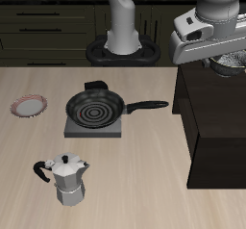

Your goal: Place the bowl on top of the shelf

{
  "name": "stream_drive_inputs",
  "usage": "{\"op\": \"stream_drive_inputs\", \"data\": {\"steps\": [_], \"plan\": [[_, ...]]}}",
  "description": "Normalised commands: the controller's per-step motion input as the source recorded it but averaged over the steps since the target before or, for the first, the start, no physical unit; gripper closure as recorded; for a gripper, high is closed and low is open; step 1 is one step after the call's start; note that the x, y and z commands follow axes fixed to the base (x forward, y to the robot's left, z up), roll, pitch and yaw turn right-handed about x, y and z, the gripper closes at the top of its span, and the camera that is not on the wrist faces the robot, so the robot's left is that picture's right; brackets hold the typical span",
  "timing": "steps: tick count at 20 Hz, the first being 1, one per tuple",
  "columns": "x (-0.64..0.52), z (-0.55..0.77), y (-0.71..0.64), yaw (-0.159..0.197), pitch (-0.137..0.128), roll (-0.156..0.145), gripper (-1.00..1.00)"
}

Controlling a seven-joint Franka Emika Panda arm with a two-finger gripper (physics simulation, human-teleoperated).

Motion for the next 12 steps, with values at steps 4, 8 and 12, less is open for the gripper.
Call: {"op": "stream_drive_inputs", "data": {"steps": [4,8,12], "plan": [[0.14,-0.22,0.01,-0.003,0.034,-0.011,1.0],[0.06,-0.14,0.01,0.005,0.013,0.006,1.0],[0.05,-0.29,0.06,0.04,0.038,0.03,1.0]]}}
